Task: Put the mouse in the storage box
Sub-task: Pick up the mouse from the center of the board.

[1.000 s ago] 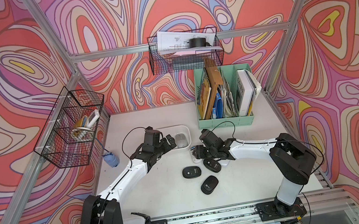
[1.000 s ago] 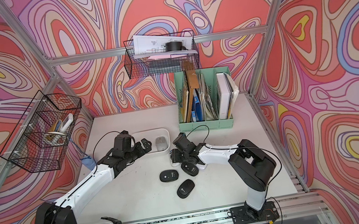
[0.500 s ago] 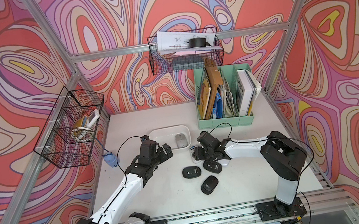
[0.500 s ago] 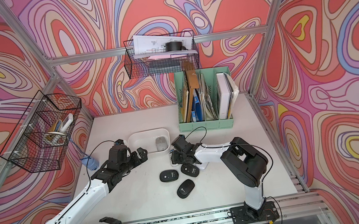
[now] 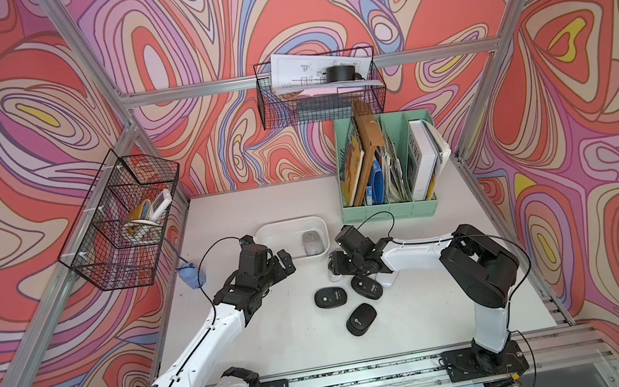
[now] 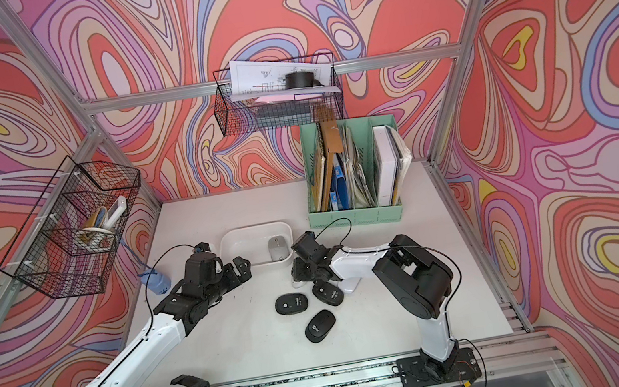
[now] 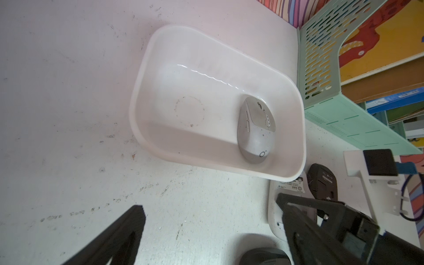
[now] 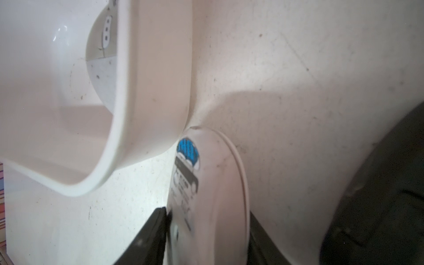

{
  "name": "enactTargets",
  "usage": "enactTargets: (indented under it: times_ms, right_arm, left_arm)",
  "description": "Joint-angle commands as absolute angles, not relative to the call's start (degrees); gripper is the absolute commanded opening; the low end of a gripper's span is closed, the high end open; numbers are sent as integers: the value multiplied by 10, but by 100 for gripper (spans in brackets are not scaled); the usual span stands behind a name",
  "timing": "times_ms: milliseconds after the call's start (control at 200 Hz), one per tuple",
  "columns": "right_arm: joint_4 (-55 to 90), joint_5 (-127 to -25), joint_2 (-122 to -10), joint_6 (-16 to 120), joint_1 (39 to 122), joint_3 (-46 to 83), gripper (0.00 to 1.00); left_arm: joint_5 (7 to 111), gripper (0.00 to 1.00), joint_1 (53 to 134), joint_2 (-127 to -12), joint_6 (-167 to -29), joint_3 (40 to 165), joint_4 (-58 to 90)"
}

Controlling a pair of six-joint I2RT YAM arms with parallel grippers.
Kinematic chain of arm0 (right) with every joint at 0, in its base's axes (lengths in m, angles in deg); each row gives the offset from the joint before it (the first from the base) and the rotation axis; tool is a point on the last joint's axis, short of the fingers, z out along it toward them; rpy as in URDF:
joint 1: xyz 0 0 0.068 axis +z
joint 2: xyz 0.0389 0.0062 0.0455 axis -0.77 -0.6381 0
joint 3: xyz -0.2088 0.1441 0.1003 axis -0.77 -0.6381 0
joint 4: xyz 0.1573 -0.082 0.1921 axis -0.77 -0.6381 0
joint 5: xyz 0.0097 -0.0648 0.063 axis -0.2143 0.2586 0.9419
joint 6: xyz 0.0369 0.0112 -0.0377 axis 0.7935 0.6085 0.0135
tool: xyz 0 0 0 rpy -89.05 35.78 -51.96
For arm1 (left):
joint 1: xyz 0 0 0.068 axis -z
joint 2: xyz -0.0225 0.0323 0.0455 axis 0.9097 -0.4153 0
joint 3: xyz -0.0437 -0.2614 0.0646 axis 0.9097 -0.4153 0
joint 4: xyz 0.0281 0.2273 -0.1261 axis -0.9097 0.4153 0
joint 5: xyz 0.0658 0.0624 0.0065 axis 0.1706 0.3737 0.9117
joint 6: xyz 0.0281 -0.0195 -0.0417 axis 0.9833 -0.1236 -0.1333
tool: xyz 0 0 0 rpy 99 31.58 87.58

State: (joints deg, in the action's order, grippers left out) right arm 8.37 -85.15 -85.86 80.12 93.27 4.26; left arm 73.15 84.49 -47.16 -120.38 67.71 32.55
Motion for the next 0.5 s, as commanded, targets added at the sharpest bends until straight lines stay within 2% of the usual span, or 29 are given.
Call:
enactTargets:
  times_ms: [0, 100, 320, 496]
  right_arm:
    - [54, -881, -864, 805, 935, 46, 45]
    - [36, -903, -851, 804, 935, 46, 37]
    - [-9, -948, -800, 785, 936, 48, 32]
    - [-80, -990, -775, 735, 935, 107, 27]
  left_arm:
    - [751, 99, 836, -447, -1193, 673, 343]
    - [764, 99, 833, -434, -1189, 673, 365]
    - [797, 99, 816, -359, -1198, 666, 405]
    - [813, 99, 814, -317, -1196, 672, 432]
